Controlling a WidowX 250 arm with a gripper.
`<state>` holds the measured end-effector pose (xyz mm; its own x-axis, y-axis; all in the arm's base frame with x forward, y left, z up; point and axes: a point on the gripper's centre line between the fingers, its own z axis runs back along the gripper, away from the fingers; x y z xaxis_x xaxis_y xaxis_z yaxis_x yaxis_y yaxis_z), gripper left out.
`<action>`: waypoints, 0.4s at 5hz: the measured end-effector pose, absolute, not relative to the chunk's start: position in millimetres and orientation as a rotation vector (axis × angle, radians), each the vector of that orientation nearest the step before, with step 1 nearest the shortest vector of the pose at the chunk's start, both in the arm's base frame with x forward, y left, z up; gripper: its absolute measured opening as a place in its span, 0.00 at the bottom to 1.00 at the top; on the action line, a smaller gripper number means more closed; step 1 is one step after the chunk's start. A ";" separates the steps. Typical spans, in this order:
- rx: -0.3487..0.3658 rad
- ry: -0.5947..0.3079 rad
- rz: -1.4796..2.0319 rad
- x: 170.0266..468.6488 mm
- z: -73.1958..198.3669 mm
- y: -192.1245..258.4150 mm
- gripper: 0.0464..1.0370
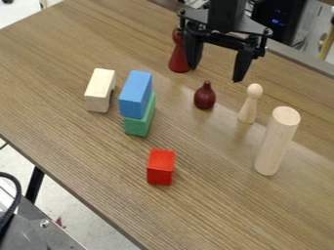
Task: Put the red block on top of the blue rectangle
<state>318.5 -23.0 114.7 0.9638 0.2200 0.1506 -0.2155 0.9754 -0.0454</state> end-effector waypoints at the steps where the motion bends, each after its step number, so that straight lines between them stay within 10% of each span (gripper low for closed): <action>1: -0.024 -0.124 0.220 315.8 105.1 -23.5 0.96; 2: -0.044 -0.103 0.226 302.4 99.7 -25.6 0.96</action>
